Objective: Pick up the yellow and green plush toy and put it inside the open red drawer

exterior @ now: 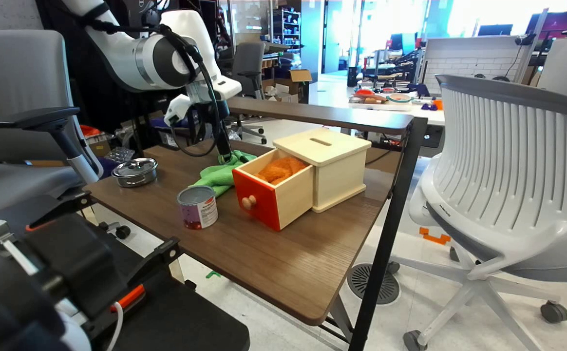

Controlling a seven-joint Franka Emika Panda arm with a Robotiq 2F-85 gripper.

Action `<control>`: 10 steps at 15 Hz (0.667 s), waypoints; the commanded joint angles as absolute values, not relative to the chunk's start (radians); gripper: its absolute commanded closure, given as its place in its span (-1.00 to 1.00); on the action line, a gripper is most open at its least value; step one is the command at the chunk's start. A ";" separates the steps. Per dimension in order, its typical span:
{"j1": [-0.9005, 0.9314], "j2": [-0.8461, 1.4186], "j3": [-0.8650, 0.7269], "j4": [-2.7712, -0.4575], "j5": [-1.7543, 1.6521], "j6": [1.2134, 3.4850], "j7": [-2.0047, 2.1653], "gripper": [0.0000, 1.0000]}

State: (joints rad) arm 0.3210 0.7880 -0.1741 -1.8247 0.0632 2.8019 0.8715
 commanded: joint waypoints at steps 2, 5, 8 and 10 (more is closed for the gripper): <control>0.330 0.807 -0.174 -1.787 0.051 2.756 0.855 0.02; 0.330 0.806 -0.176 -1.779 0.049 2.741 0.856 0.46; 0.331 0.789 -0.170 -1.792 0.052 2.737 0.855 0.91; 0.310 0.749 -0.124 -1.820 0.067 2.731 0.814 0.93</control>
